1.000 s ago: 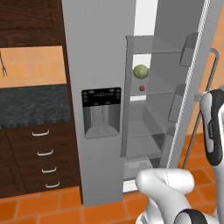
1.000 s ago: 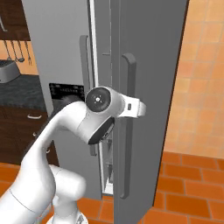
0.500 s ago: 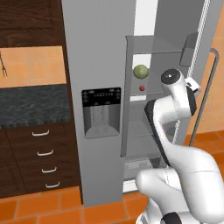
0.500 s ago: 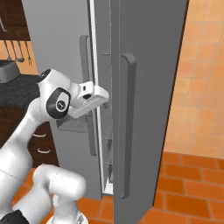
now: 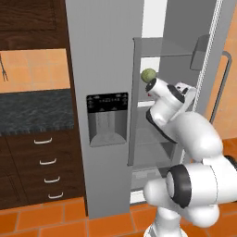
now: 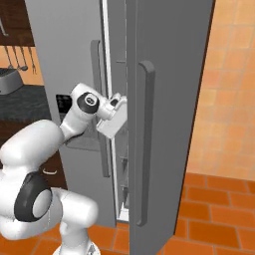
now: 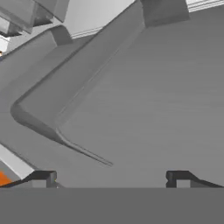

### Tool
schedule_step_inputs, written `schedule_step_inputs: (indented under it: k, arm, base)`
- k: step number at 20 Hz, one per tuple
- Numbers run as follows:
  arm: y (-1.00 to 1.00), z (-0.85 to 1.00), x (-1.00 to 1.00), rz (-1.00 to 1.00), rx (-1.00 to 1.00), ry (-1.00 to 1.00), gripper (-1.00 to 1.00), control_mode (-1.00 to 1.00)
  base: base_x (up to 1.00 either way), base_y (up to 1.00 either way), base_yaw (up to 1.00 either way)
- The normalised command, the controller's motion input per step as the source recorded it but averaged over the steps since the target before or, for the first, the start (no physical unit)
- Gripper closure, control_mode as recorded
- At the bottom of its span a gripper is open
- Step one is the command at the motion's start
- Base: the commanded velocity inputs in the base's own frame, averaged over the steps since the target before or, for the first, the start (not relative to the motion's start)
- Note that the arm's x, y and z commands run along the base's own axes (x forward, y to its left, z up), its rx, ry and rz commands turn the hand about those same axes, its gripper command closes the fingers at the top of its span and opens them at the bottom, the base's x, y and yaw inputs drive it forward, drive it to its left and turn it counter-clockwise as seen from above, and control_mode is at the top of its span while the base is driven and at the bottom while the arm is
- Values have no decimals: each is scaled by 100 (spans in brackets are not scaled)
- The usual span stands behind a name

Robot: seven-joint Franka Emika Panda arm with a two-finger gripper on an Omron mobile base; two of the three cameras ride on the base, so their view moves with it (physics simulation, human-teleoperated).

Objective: Take the strawberry from the fridge and place it on top of the pancake, located on the dining counter.

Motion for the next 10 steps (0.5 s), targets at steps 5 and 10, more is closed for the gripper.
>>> schedule_step_inputs:
  k: [5, 10]
  arm:
    - [-95, -5, -33, -19, -6, 21, -100, -100]
    - [-100, -3, -49, -21, -4, 21, -100, -100]
  base:
    - [0, 0, 0]
    - [0, 0, 0]
